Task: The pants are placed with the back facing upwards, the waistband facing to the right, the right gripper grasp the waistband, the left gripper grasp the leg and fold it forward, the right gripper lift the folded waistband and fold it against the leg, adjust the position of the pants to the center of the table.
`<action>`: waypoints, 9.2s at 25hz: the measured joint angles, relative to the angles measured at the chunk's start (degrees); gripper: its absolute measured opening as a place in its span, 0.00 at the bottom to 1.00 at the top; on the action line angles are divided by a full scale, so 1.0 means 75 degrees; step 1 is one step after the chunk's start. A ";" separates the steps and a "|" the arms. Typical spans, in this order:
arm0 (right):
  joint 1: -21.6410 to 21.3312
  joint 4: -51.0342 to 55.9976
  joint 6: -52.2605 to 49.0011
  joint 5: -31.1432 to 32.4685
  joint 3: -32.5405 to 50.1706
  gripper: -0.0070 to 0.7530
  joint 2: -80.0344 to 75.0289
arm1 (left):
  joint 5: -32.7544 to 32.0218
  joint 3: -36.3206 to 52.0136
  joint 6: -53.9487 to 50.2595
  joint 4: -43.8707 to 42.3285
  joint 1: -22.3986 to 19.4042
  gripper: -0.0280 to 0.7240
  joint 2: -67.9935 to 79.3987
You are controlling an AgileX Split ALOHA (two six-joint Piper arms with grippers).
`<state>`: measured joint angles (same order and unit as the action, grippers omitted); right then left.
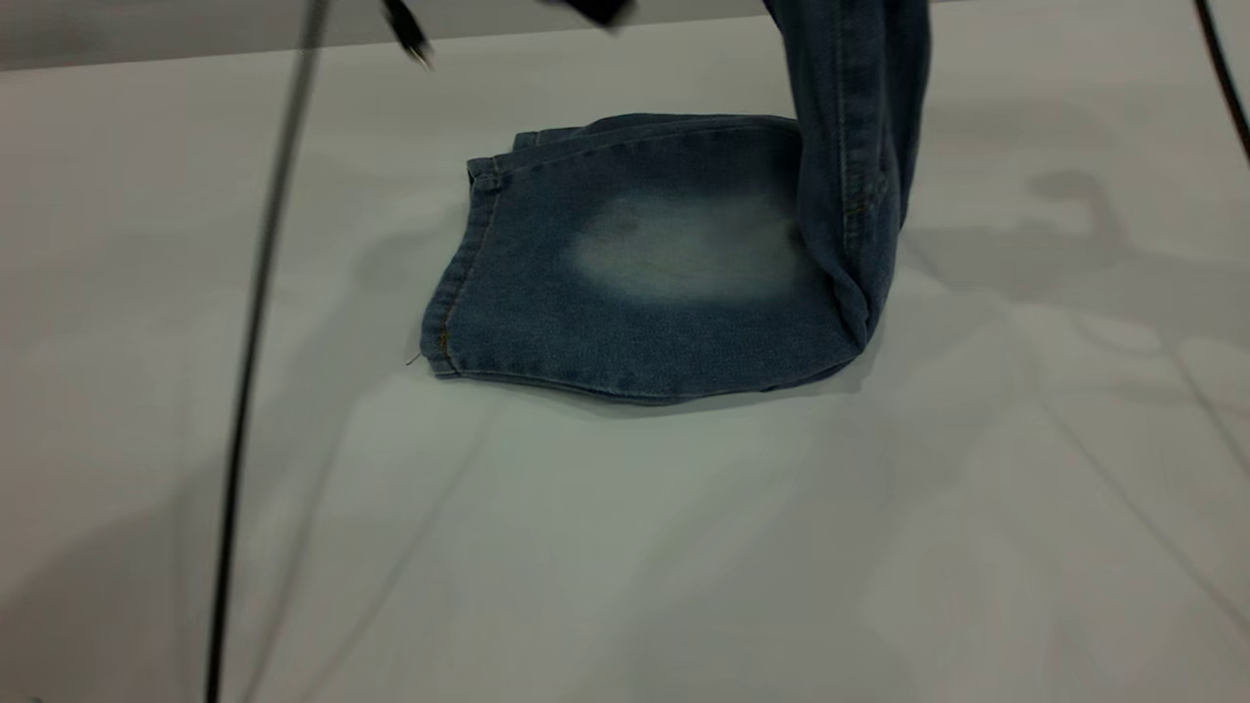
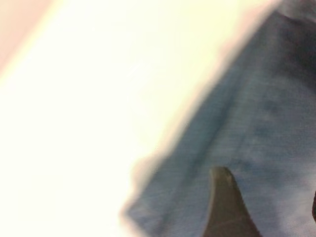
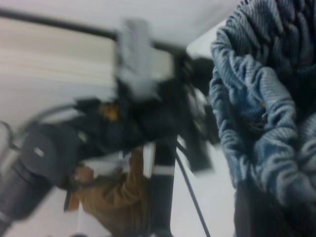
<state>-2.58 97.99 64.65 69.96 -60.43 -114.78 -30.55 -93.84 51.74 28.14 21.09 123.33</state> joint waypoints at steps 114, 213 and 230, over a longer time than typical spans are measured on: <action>0.5081 -1.0775 -1.3604 -0.2968 -0.4648 0.69 -0.2665 | -0.0722 -0.0005 -0.0167 0.1124 -0.1042 0.55 -0.3912; 0.5074 -1.2189 -0.8481 -0.1201 0.4208 0.63 1.3787 | -0.4322 0.8594 -0.6898 -0.3752 -0.1042 0.55 -1.5845; 0.1073 -1.2047 -0.8479 -0.1201 0.4208 0.63 1.4093 | -0.4168 0.8677 -0.6898 -0.3752 -0.1042 0.55 -1.6444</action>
<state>5.46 7.64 1.06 60.95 -28.87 -9.08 -61.81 -28.76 0.00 0.00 13.28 0.00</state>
